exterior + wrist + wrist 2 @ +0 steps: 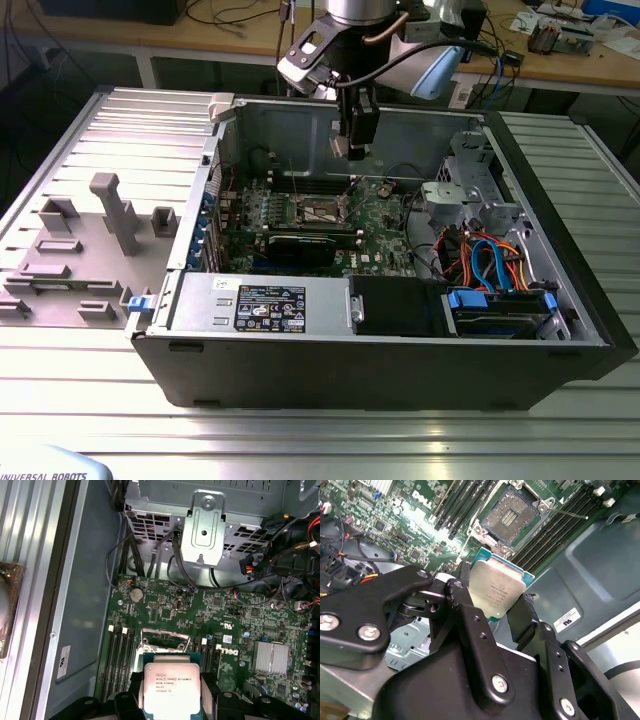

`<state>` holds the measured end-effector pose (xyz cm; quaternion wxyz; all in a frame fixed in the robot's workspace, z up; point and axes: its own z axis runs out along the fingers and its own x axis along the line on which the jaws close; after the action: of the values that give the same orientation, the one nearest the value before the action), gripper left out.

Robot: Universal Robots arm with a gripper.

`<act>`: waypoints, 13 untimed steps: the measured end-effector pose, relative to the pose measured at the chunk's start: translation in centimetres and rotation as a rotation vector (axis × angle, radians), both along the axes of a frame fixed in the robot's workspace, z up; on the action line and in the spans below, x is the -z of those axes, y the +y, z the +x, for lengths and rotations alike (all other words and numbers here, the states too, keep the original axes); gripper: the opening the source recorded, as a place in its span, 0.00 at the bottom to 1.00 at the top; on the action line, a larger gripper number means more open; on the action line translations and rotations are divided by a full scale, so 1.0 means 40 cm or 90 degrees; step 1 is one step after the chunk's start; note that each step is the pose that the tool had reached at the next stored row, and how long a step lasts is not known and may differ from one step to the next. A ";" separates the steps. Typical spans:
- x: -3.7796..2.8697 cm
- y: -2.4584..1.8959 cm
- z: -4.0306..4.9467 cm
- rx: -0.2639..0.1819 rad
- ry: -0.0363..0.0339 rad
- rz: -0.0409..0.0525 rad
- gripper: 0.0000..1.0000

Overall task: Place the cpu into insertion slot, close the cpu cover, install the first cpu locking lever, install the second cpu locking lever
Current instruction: 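Place the cpu into insertion slot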

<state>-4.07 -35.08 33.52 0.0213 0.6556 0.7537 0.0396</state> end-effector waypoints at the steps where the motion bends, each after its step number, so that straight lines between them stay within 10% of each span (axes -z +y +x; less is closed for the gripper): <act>1: 0.002 0.000 -0.004 0.001 0.0000 -0.0001 0.54; 13: 0.008 0.000 -0.033 0.014 0.0001 0.0010 0.54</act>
<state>-5.37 -35.08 33.18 0.0211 0.6637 0.7466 0.0399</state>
